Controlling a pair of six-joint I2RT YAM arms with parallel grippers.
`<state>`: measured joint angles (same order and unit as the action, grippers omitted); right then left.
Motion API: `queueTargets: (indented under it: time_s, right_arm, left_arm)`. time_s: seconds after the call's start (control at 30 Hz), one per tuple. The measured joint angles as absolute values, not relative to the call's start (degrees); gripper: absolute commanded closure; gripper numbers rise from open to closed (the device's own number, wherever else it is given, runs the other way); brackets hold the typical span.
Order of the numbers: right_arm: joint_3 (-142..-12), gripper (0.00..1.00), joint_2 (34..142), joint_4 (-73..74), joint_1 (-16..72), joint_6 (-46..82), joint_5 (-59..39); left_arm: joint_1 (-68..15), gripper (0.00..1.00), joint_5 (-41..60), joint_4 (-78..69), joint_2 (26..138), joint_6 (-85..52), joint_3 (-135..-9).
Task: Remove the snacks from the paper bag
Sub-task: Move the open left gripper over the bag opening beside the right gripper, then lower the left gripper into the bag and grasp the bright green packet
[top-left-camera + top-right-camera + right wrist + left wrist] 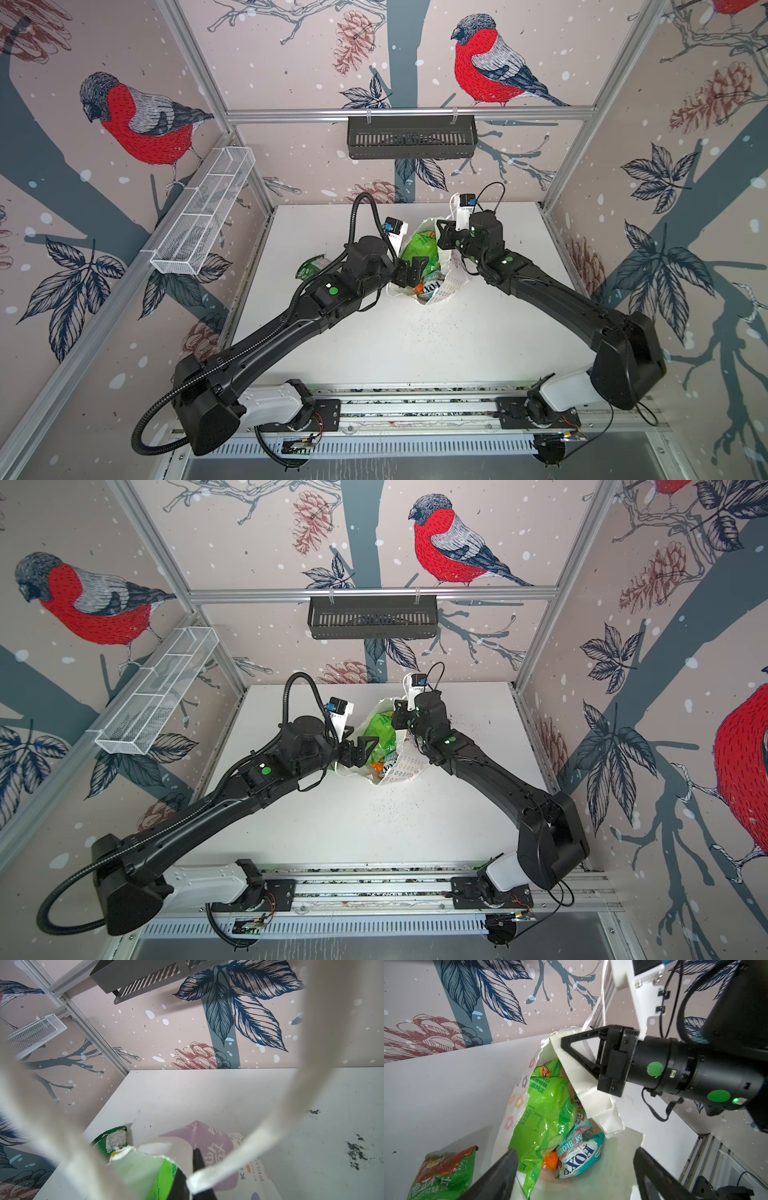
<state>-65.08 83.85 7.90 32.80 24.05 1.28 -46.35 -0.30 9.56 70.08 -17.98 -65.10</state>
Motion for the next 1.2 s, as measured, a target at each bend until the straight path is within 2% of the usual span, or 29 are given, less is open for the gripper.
queueTargets:
  time_s: [0.17,0.6,0.97,1.2]
  right_arm:
    - [-65.1,1.0,83.66,7.73,32.99,24.25,1.23]
    - [-64.38,1.0,82.46,7.75,33.34,25.41,1.3]
    - [-62.37,1.0,79.99,7.84,33.41,25.54,1.28]
    - [-61.32,1.0,79.11,8.47,33.41,25.54,1.26]
  left_arm:
    - [-47.27,0.14,2.87,9.32,69.21,-19.29,-67.13]
    - [-48.97,0.14,3.44,9.96,72.2,-19.51,-67.24]
    - [-48.97,0.15,0.34,12.01,77.23,-19.42,-66.57]
    - [-48.18,0.14,-5.98,16.47,79.61,-18.48,-68.25]
